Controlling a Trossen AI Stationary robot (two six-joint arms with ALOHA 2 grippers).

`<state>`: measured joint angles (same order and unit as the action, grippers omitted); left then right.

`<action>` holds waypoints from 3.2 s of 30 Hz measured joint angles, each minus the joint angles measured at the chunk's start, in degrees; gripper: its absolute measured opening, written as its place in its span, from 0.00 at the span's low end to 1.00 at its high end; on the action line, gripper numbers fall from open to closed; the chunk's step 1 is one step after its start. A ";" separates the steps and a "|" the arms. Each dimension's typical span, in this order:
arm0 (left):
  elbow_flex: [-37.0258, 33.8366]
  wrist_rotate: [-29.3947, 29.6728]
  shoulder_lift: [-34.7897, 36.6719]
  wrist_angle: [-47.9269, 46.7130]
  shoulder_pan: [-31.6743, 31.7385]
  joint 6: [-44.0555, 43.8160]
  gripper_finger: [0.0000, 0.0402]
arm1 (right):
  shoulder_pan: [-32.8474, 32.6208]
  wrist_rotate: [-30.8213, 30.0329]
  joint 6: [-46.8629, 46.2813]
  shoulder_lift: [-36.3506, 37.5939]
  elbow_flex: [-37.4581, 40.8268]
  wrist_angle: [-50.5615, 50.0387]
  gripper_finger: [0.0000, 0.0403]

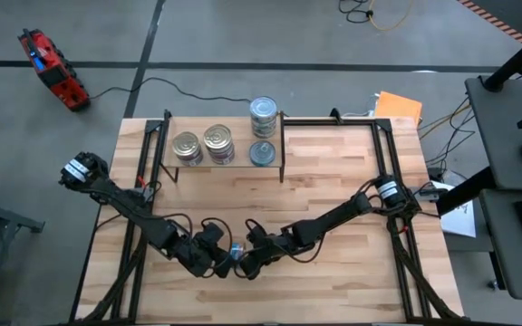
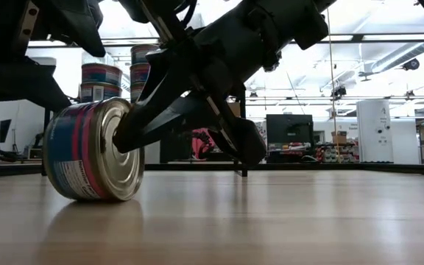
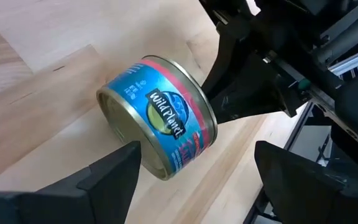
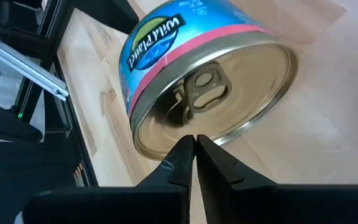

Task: Stack canned seafood by type on shelf
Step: Stack the blue and pink tuna can on top of the blue and pink tuna can on the shelf

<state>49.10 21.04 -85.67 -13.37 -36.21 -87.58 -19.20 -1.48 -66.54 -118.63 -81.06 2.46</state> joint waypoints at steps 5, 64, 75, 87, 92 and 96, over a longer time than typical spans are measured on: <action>0.00 0.91 0.00 -0.23 0.00 1.87 0.79 | 0.02 -0.03 0.33 0.00 0.00 0.00 0.03; 1.45 -0.59 -10.74 3.71 -1.01 -4.59 0.83 | 0.70 1.51 28.58 5.29 2.16 -6.98 0.02; 12.81 0.04 -18.34 -8.21 -1.03 1.01 0.67 | 0.72 2.00 30.20 5.55 2.16 -10.28 0.02; 33.21 4.98 -27.68 -36.91 -1.05 -0.40 0.35 | 1.04 1.51 33.75 5.79 2.16 -10.50 0.02; 37.63 5.05 -27.97 -44.11 -1.77 -1.34 0.36 | 1.67 1.29 34.18 5.31 2.16 -9.60 0.02; 37.44 5.04 -25.30 -44.77 -2.99 -1.42 0.36 | 2.36 -5.50 33.11 5.46 2.16 -12.40 0.02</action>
<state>86.54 26.08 -110.97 -58.14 -39.19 -89.01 -16.84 -6.97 -33.43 -113.16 -78.89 -9.94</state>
